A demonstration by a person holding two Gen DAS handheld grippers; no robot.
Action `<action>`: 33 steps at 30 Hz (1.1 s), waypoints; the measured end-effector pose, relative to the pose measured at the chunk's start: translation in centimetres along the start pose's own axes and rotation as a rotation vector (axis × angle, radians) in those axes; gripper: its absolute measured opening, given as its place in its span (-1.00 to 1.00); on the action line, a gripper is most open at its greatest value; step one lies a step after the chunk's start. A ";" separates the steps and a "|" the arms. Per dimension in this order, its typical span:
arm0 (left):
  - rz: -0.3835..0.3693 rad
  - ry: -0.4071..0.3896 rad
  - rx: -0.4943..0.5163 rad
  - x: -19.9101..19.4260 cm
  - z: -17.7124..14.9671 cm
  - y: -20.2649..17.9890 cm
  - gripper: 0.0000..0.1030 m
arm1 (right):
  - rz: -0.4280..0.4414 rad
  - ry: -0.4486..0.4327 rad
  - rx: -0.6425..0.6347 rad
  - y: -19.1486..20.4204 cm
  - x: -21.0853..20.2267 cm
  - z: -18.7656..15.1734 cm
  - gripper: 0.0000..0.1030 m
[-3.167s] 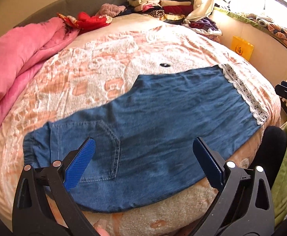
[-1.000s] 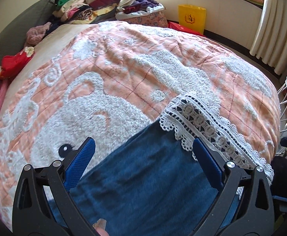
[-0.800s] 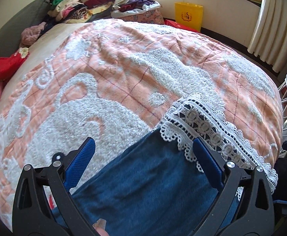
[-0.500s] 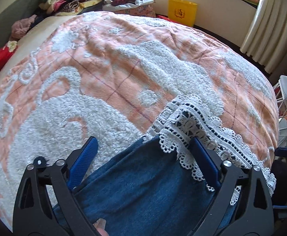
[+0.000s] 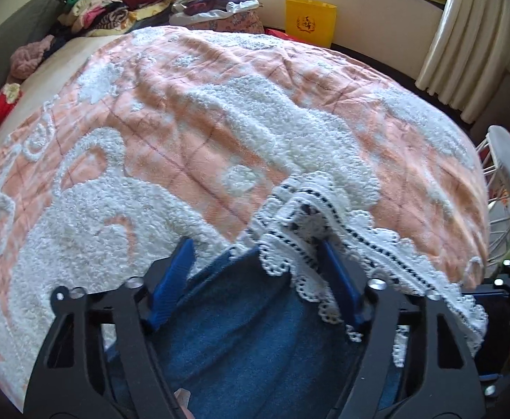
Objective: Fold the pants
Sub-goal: 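Grasp the lace hem edge with the left gripper and lift it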
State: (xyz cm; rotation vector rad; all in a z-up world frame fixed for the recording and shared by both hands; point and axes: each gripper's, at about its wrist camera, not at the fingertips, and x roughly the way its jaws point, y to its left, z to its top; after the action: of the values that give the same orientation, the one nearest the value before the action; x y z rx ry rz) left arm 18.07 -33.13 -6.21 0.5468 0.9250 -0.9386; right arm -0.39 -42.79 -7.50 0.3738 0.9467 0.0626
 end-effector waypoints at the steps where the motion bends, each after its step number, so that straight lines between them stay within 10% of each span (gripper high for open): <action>1: 0.003 -0.002 0.005 -0.1 0.0 -0.2 0.15 | 0.001 0.003 0.003 0.0 0.1 0.0 0.44; 11: 0.012 -0.007 0.006 0.1 0.1 -0.6 0.03 | 0.052 0.010 0.057 -0.3 1.0 0.7 0.63; 19: -0.008 -0.008 0.011 -0.1 0.1 -1.0 -0.31 | 0.064 -0.053 0.124 -1.9 0.0 0.5 -0.17; 30: -0.034 -0.010 -0.002 -0.2 -0.2 -0.7 -0.38 | 0.075 -0.054 0.068 -0.4 -0.3 0.4 -0.13; 33: -0.046 0.002 -0.006 -0.3 -0.2 -0.6 -0.67 | 0.056 -0.016 0.051 0.1 0.6 0.4 -0.13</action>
State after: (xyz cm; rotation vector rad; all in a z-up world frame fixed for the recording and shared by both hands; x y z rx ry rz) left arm 17.41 -33.18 -6.09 0.5238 0.9455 -0.9765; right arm 0.30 -42.69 -7.66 0.4475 0.9235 0.0860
